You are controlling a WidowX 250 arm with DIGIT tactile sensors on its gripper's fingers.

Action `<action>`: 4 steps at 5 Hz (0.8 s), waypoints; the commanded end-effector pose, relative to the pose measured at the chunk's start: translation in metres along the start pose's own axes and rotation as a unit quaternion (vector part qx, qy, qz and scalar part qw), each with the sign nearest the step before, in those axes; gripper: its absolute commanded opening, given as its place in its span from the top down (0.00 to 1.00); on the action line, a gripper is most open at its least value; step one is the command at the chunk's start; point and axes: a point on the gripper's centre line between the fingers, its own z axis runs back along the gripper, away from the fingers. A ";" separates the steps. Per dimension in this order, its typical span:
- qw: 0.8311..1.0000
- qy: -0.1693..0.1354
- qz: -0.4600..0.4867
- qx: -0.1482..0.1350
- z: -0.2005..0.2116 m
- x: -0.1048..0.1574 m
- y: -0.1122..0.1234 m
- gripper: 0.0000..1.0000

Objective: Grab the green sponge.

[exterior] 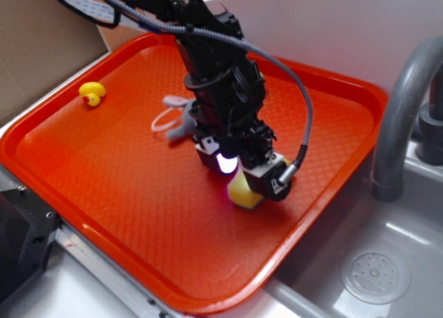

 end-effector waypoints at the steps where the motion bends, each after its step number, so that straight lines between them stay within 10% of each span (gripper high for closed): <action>1: 0.999 0.007 -0.012 0.029 -0.014 -0.001 0.002 1.00; 4: 0.997 -0.053 0.001 0.055 0.050 0.001 0.007 1.00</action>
